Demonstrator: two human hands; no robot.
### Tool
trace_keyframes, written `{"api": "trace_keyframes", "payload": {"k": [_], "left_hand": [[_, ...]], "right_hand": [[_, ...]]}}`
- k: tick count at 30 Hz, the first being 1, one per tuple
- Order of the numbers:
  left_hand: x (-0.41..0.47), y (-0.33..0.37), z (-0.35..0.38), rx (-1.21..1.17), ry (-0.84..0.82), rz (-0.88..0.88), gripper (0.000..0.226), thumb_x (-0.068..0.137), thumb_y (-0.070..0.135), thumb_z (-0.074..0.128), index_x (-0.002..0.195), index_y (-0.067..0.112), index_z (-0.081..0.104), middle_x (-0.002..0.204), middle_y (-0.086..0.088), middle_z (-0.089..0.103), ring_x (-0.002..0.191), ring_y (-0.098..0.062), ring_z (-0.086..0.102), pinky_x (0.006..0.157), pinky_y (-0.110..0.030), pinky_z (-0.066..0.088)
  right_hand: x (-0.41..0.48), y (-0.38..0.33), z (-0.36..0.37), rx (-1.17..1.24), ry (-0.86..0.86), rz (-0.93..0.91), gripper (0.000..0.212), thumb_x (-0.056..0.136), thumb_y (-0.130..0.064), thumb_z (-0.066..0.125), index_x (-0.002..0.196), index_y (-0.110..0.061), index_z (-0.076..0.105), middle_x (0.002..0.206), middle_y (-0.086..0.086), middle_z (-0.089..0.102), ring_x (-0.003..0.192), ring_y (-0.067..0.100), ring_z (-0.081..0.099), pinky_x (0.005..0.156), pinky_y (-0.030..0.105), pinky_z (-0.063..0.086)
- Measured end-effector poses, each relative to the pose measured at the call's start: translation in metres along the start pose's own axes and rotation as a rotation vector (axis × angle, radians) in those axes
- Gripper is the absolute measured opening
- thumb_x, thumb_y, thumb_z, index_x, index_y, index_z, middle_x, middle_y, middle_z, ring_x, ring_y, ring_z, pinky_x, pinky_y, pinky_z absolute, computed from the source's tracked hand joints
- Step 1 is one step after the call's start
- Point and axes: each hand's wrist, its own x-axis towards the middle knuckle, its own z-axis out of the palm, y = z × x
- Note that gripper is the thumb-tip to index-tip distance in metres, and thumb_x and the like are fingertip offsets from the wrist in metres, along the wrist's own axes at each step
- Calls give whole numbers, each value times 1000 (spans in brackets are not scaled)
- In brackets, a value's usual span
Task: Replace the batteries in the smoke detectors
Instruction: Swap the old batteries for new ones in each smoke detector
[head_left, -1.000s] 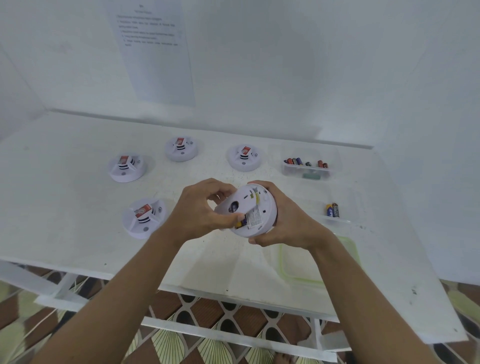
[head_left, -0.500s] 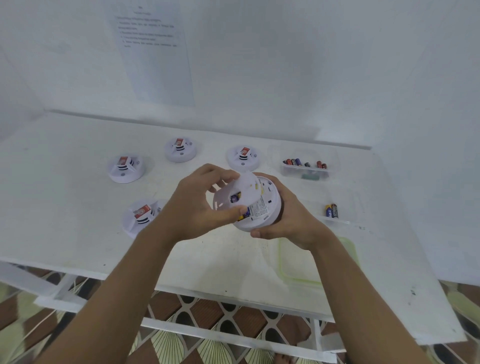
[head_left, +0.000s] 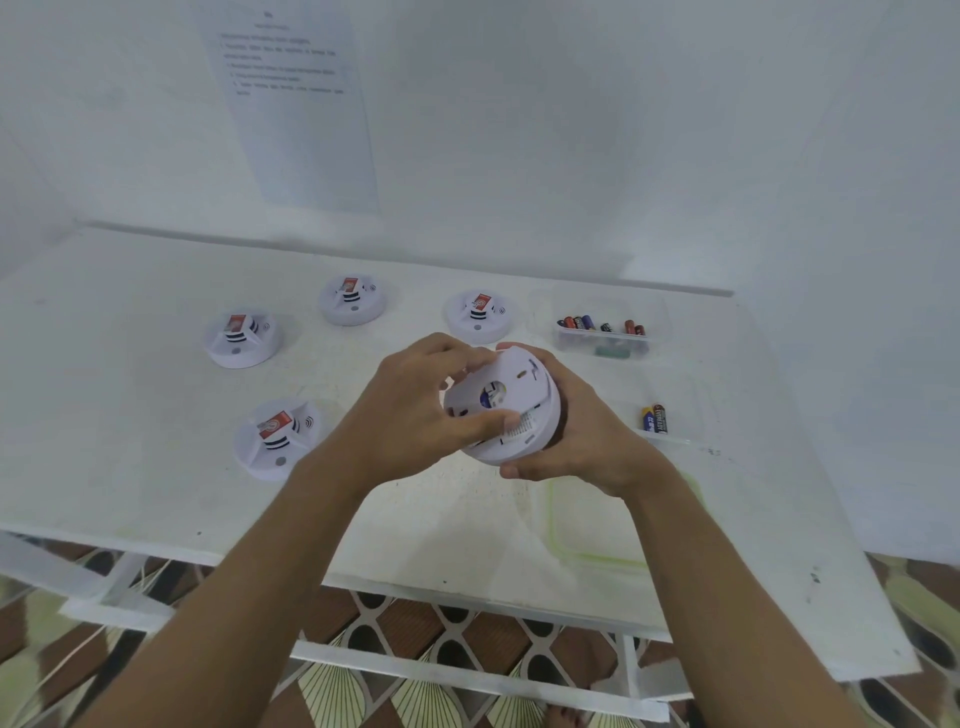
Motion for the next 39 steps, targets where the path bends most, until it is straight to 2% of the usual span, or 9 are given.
{"api": "trace_keyframes", "payload": {"k": [3,10,15,19,26,29,32,35,39], "left_hand": [[-1,0,1,-7,-8,-11,67,70,57,78,127,25,63,111,16,58,96,5,55,76,-6,44],[-4,1,4,-24,-7,-55,70,64,63,75,123,26,66,107,17,59,92,9,54,74,-4,41],[-4,1,6,-80,-9,-58,70,62,63,71,122,26,66,103,22,53,94,12,50,74,-3,39],[-6,-5,10,-103,-13,-33,68,70,62,76,128,30,60,111,27,48,104,9,47,78,-4,37],[-9,-15,15,12,-118,37,69,79,56,63,140,28,49,120,20,39,108,4,39,83,-5,39],[-11,-20,17,36,-139,42,71,81,59,61,143,27,47,121,19,38,111,2,39,83,-5,37],[-17,-24,21,-19,-30,71,64,85,62,55,137,26,56,123,16,48,112,1,46,89,-5,38],[-27,-29,21,-164,100,84,39,98,43,45,130,26,60,130,13,59,121,0,54,99,-15,42],[-36,-32,23,-206,132,145,46,87,18,58,133,15,59,136,5,59,129,-8,52,107,-21,40]], "right_hand": [[0,-1,-1,3,4,-6,102,64,20,83,147,-19,38,137,6,57,123,26,61,83,40,59],[0,1,0,-48,39,-27,102,62,18,86,145,-18,41,134,4,59,121,22,62,81,35,59],[2,1,1,-67,82,-59,101,57,10,91,143,-18,46,132,4,61,121,25,62,86,40,59],[4,0,-1,-83,103,-94,99,55,9,93,140,-17,50,128,5,63,118,26,63,88,41,59],[4,3,-6,-65,39,-73,97,55,17,88,140,-10,50,127,8,64,116,22,64,85,31,57],[6,3,-7,-47,11,-51,96,54,11,88,140,-12,50,126,6,65,116,22,64,86,32,57],[7,3,-6,55,-37,-12,93,55,1,89,139,-9,50,126,11,65,116,28,64,87,38,56],[10,6,-3,164,-50,-4,89,56,-13,93,136,-7,53,125,15,66,117,31,63,92,40,54],[12,12,-1,281,-18,4,89,62,-38,95,135,-5,55,130,15,66,124,33,61,98,40,53]]}}
